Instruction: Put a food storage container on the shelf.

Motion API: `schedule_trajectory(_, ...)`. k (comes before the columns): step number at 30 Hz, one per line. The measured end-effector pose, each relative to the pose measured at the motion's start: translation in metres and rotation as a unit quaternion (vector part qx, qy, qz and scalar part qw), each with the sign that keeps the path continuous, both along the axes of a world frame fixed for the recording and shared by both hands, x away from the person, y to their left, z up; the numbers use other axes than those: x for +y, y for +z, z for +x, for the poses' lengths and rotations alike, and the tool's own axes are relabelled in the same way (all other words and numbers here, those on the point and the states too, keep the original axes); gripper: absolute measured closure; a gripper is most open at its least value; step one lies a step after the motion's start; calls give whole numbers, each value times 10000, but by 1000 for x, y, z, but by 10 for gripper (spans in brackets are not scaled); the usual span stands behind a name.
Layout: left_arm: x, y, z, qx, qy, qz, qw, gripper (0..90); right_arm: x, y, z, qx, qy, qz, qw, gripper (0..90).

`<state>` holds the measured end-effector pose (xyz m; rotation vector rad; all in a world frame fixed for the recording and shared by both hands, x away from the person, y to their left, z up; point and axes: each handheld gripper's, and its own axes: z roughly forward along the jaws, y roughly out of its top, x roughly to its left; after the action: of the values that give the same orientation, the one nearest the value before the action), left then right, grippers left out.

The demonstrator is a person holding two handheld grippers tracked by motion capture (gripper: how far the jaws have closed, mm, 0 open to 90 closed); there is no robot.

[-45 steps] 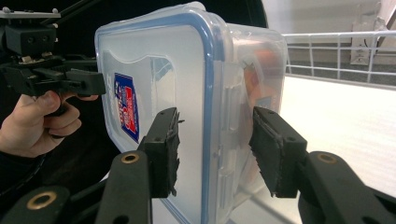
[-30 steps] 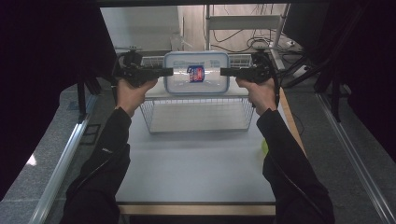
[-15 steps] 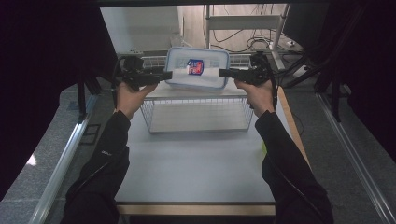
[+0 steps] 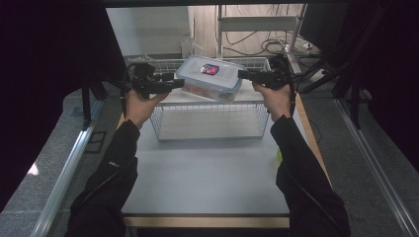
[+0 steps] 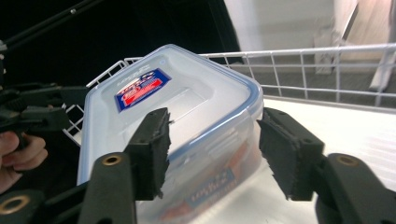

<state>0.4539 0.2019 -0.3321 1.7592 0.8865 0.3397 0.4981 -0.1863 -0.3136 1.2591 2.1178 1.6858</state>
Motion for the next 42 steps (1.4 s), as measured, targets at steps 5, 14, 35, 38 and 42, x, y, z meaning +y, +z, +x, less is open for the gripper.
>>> schedule_trajectory(5, 2, -4, -6, -78, 63, 116, 9999, 424, 0, 1, -32, -489, 92, -423, 9979, 684)
schedule_trajectory(14, -2, -9, -9, -77, 53, 223, 9997, 552, 27, -18, -71, -719, 703, -986, 9900, 887)
schedule_trajectory(35, -16, -14, -5, 71, -57, 260, 9996, 638, 11, -29, -41, -556, -108, -1372, 9889, 895)
schedule_trajectory(38, -15, -15, -4, 115, -24, 199, 9997, 647, 6, -28, -38, -543, -307, -1424, 9878, 895)
schedule_trajectory(42, -15, -16, -3, 135, -27, 232, 9996, 649, 7, -27, -30, -520, -509, -1452, 9867, 896)
